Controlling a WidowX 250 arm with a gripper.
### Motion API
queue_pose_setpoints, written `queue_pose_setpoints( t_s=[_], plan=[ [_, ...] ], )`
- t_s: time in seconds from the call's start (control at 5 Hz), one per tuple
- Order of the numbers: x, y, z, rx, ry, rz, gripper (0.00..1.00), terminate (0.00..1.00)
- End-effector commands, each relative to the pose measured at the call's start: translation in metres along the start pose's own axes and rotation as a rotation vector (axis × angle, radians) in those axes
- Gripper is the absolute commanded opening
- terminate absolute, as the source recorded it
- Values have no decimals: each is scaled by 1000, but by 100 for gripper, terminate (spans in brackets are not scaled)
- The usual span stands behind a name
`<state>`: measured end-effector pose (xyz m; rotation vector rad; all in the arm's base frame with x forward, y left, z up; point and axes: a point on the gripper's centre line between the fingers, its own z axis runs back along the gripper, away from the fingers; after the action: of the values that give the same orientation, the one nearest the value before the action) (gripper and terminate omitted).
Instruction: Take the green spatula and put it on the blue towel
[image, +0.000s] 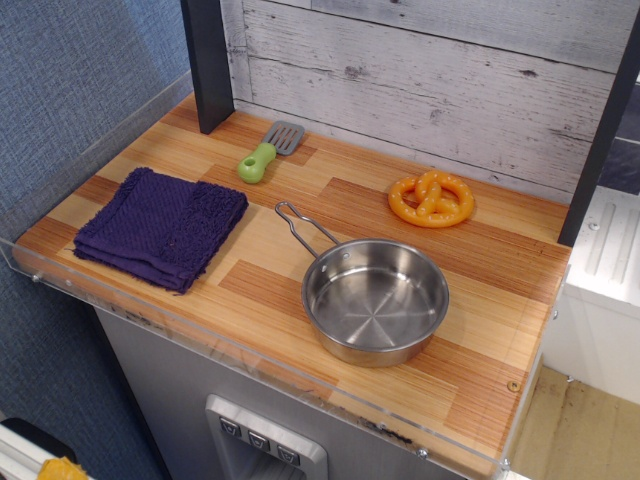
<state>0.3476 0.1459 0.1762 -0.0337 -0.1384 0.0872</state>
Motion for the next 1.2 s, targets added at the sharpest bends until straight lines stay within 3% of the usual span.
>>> queue_pose_setpoints(
  t_s=[0.0, 0.6, 1.0],
  plan=[
    [-1, 3, -20, 38, 10, 34, 100, 0],
    [-7, -21, -48, -16, 12, 76, 100, 0],
    [5, -22, -78, -9, 36, 74, 100, 0]
  ],
)
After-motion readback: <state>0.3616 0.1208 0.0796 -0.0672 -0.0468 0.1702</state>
